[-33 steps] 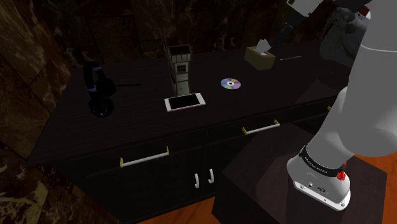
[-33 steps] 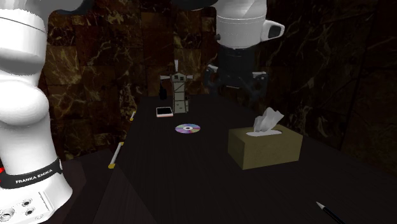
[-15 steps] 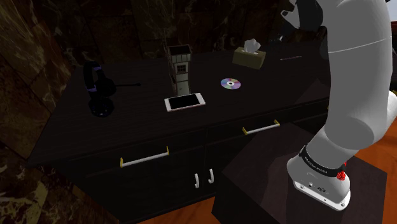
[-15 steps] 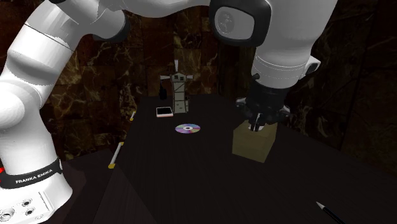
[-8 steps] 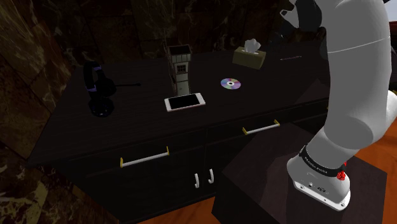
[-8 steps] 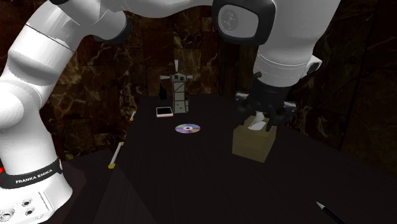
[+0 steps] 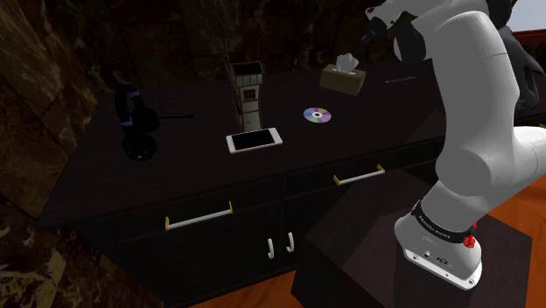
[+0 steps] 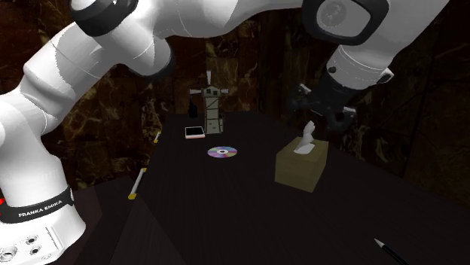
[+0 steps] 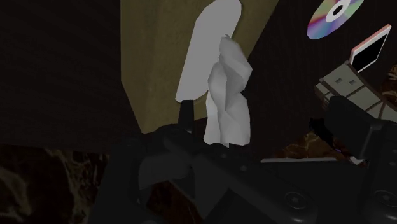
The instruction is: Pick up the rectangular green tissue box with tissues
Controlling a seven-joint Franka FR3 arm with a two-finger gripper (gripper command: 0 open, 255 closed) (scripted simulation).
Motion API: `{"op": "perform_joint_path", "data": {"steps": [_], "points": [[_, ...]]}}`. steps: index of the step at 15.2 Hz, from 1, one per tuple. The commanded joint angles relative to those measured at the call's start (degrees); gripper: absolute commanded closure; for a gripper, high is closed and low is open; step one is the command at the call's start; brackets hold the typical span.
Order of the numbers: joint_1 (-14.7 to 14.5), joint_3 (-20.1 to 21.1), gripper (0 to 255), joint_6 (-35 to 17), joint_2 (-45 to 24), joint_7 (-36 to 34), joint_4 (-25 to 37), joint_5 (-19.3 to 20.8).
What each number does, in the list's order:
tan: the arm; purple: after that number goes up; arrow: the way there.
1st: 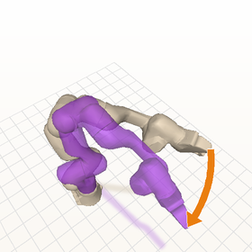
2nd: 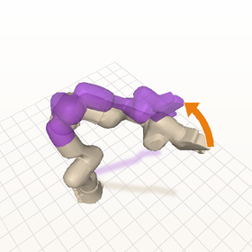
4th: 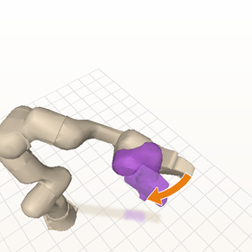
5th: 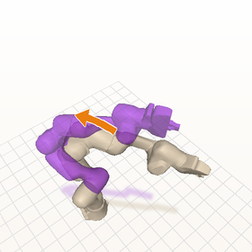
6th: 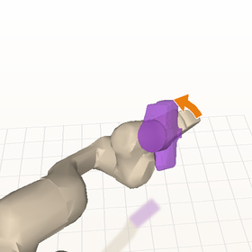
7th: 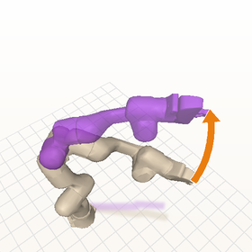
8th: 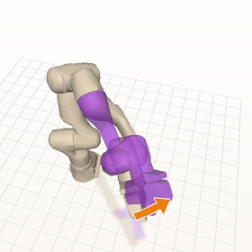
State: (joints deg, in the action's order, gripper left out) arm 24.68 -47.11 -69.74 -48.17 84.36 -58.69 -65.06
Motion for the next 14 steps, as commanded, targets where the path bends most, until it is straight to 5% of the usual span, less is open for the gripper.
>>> {"op": "perform_joint_path", "data": {"steps": [1,8,9,14], "points": [[0.37,0.50,0,0.29,-0.93,-0.56,0.72,-0.36],[-1.01,0.42,0,-2.28,-1.65,1.98,-2.81,-0.18],[-0.85,0.46,255,-2.19,-1.76,1.92,-2.55,-0.23],[-0.95,0.44,255,-2.27,-1.71,1.97,-2.72,-0.21]]}}
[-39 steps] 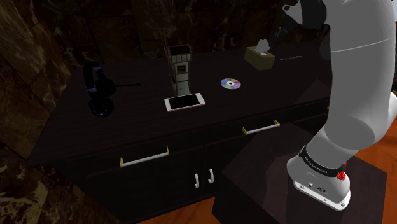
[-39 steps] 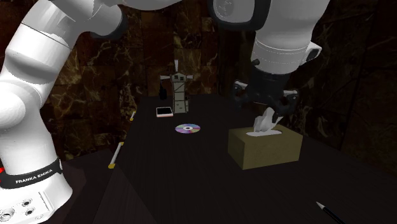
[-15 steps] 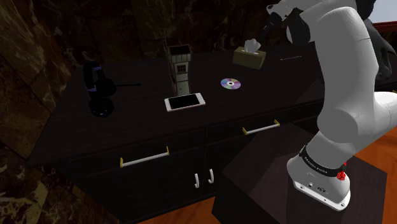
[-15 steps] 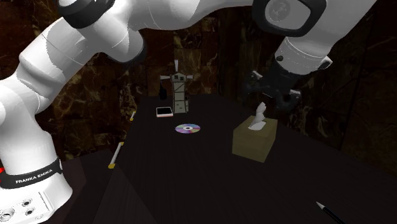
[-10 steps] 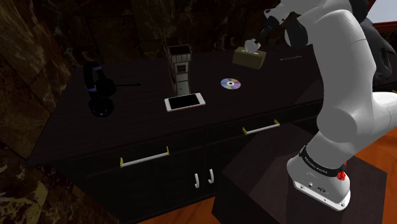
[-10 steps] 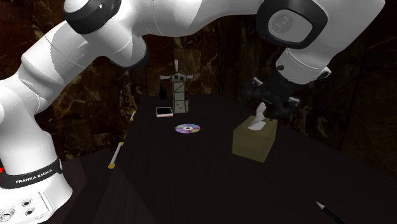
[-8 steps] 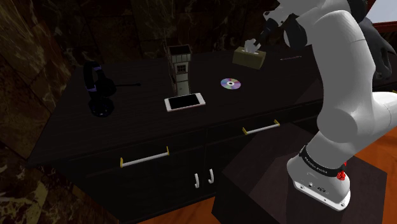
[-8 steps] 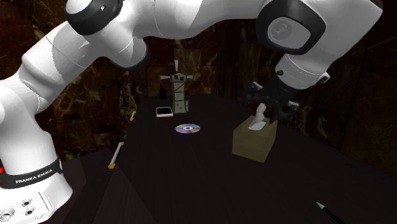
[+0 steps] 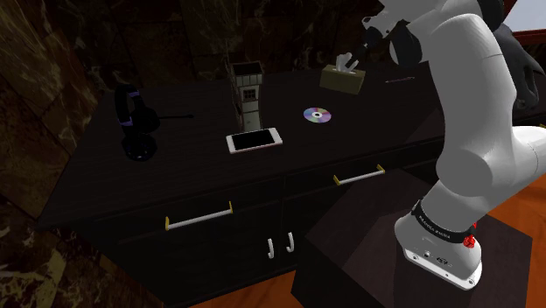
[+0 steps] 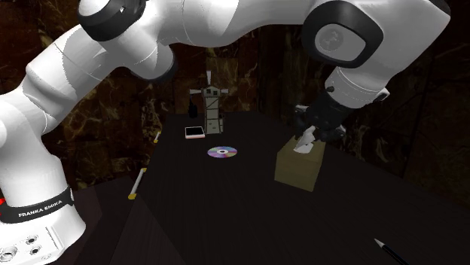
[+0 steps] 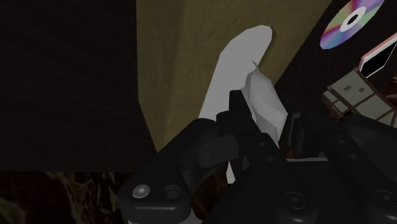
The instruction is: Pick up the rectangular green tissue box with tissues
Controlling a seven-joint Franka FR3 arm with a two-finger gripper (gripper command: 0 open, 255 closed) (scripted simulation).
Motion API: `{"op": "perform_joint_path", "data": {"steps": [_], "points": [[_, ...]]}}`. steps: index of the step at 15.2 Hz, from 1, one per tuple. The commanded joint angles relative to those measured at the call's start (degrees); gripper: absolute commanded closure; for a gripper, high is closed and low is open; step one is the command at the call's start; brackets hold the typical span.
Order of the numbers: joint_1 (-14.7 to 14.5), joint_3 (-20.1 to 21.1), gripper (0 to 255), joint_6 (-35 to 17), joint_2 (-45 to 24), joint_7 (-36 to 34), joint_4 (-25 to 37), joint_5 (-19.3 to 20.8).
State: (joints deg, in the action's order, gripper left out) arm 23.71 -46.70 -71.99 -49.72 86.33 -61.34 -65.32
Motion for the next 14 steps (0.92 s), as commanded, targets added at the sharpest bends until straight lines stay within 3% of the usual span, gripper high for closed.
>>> {"op": "perform_joint_path", "data": {"steps": [1,14], "points": [[-0.03,0.00,255,-0.03,-0.10,0.03,-0.17,0.08],[2.84,0.36,255,4.73,0.83,-4.83,6.90,-0.58]]}}
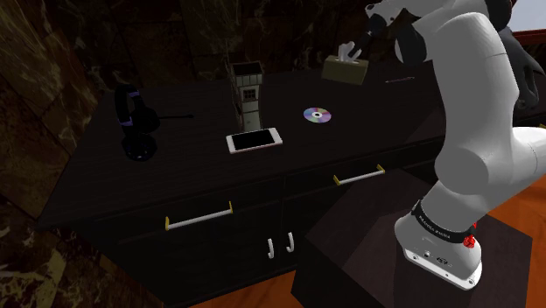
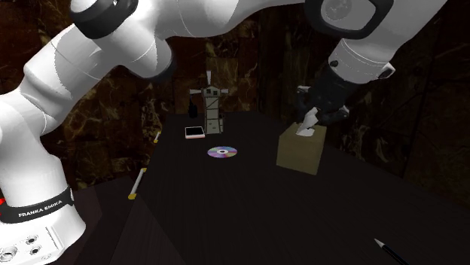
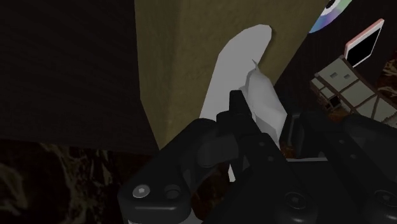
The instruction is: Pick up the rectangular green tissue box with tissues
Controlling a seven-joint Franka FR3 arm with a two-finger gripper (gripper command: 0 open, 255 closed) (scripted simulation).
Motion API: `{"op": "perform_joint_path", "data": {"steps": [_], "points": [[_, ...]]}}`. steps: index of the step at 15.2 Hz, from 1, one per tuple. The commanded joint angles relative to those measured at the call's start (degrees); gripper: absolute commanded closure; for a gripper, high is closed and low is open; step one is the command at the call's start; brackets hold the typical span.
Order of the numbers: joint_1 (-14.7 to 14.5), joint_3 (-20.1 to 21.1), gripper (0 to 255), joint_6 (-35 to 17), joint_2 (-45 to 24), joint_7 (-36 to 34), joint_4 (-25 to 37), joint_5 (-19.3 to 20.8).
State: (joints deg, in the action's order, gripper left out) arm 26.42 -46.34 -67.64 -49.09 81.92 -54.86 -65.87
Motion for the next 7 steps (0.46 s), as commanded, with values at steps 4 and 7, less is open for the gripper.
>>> {"op": "perform_joint_path", "data": {"steps": [4,7], "points": [[1.94,0.51,255,2.50,0.05,-2.84,4.39,-0.74],[2.56,0.71,255,3.14,-0.08,-3.61,5.71,-1.02]]}}
